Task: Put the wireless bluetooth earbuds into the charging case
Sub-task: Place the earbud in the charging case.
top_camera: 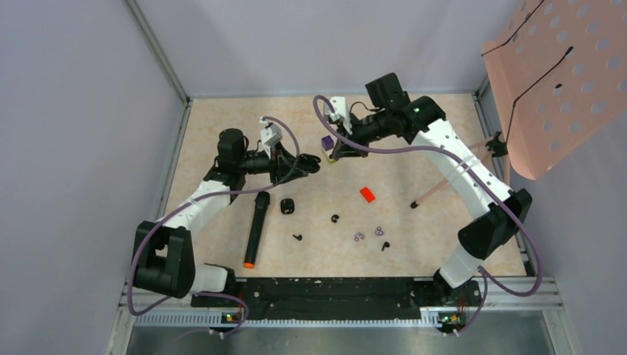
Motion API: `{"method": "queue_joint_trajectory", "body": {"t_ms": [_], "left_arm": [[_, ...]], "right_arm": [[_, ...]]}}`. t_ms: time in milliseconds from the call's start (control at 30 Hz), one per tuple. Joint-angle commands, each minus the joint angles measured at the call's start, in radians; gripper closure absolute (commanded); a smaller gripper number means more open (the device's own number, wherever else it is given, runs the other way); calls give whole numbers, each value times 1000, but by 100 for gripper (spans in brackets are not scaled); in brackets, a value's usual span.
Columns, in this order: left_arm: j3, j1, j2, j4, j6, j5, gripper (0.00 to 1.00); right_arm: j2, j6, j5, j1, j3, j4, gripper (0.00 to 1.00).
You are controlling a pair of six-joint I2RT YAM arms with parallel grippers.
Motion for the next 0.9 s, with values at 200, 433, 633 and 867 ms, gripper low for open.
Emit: {"method": "queue_joint_trajectory", "body": {"t_ms": [200,433,633,867], "left_arm": [[87,-53,4,26,59,67,100],[101,-76,2,26,49,64,100],[107,-82,3,24,44,61,100],[111,-86,6,39,28,53,100]], "right_arm": [[87,114,-35,75,74,73,100],[97,179,-45,79,79,132,100],[113,203,-68,81,87,153,100],[125,217,-92,80,91,164,100]]}}
